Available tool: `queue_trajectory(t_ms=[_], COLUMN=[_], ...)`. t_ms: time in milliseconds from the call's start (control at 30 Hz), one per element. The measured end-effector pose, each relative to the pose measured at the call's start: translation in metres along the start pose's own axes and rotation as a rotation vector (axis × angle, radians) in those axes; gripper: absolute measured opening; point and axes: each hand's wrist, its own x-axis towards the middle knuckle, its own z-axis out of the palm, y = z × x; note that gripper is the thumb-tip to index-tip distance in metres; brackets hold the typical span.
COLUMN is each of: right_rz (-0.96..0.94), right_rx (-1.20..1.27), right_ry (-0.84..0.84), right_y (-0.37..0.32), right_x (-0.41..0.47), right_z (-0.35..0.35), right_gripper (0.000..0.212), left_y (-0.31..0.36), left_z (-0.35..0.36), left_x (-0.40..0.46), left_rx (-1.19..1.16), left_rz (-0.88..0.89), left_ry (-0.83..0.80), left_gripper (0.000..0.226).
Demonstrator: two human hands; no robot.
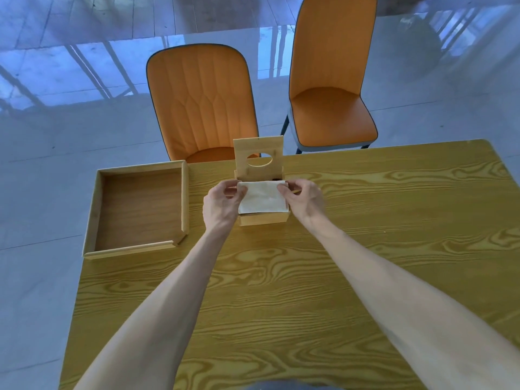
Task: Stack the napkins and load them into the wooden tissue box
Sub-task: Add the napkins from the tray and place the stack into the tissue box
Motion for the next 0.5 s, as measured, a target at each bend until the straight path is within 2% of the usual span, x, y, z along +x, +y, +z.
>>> queue_trajectory(t_ms=[233, 500], right_rz=[0.005, -0.040], right_rx=[-0.105, -0.200], right_ry=[0.028, 0.034], right_y=[0.006, 0.004], right_x=[0.011, 0.016], right_z=[0.016, 0.019], right_gripper=[0.028, 0.023], left_y=[-0.006, -0.008], left_z=[0.004, 0.010], left_x=[0.009, 0.018], left_rx=[0.132, 0.102], left_rz=[-0.035, -0.015], left_ry=[0.024, 0.020], left_gripper=[0.029, 0.026])
